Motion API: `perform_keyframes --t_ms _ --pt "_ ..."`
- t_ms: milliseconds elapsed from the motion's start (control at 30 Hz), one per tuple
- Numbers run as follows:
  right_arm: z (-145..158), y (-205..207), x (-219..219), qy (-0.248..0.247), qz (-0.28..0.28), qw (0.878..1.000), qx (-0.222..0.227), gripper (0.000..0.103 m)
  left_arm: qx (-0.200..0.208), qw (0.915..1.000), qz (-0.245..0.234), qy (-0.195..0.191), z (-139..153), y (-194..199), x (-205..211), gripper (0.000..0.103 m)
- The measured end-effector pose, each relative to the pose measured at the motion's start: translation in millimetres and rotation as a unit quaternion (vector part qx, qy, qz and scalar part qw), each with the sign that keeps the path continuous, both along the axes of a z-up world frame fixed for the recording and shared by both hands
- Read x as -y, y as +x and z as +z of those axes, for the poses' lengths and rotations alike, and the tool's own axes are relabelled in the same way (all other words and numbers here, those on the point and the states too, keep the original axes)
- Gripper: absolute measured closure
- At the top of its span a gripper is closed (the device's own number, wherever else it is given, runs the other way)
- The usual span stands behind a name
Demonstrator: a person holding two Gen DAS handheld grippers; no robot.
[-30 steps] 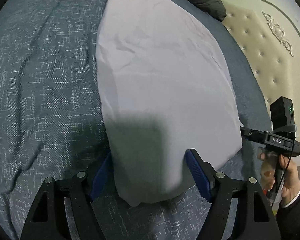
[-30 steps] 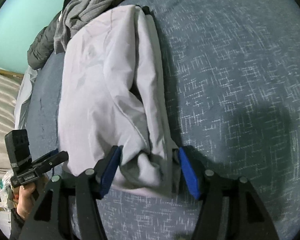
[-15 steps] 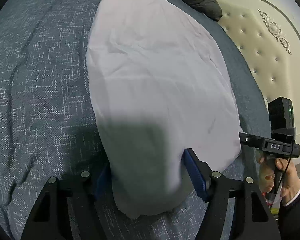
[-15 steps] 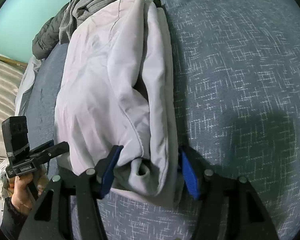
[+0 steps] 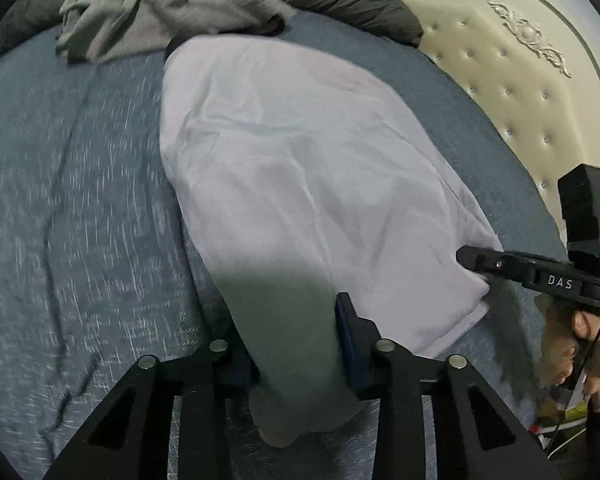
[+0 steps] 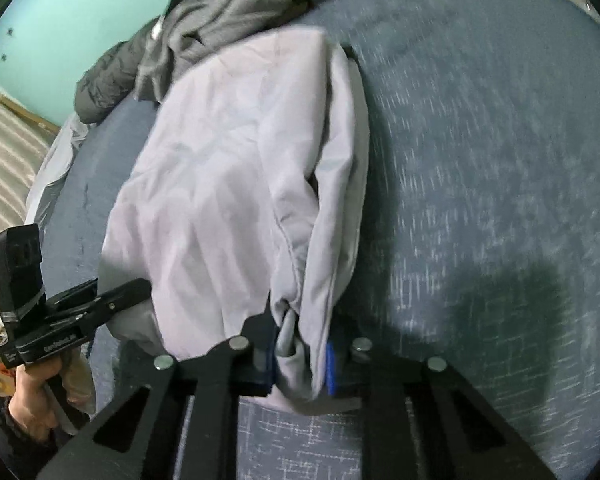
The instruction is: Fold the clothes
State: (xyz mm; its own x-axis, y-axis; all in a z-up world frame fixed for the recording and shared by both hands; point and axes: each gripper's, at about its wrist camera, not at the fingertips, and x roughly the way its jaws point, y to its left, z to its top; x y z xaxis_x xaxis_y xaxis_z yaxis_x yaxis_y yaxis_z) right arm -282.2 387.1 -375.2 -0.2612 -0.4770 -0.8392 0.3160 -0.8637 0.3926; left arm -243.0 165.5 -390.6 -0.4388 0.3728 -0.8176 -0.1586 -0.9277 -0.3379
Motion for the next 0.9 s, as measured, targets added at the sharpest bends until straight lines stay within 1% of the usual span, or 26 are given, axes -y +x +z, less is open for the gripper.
perform_keyframes --t_ms 133,233,400,500,567,667,767,900 --pt "33.4 -1.1 -4.2 0.003 0.011 0.999 -0.035 0.088 -0.027 0.9995 -0.007 -0.010 28.3 -8.9 -10.9 0.071" --pt "57.4 -4.0 -20.8 0.015 0.018 0.998 -0.058 0.089 -0.047 0.9987 -0.013 -0.013 52.3 -11.7 -27.7 0.072" --pt "107.3 -16.8 -43.9 0.043 0.025 0.993 -0.105 0.089 -0.073 0.9970 -0.027 -0.001 89.7 -25.0 -63.0 0.072" --pt "140.6 -12.9 -96.3 0.056 0.024 0.990 -0.129 0.089 -0.088 0.9955 -0.035 0.005 112.2 -33.1 -84.1 0.072" --pt "152.8 -23.2 -109.3 0.060 0.019 0.988 -0.140 0.090 -0.099 0.9942 -0.041 0.010 127.3 -38.8 -99.0 0.072" --pt "178.4 -32.4 -138.2 0.067 0.010 0.985 -0.160 0.090 -0.114 0.9919 -0.055 0.013 152.3 -50.5 -134.3 0.072" --pt "199.8 -45.2 -157.7 0.082 0.004 0.979 -0.186 0.090 -0.127 0.9895 -0.066 0.021 172.8 -67.7 -170.1 0.072" --pt "226.9 -61.0 -202.5 0.098 -0.012 0.971 -0.216 0.090 -0.143 0.9857 -0.082 0.037 193.0 -90.9 -220.0 0.072"
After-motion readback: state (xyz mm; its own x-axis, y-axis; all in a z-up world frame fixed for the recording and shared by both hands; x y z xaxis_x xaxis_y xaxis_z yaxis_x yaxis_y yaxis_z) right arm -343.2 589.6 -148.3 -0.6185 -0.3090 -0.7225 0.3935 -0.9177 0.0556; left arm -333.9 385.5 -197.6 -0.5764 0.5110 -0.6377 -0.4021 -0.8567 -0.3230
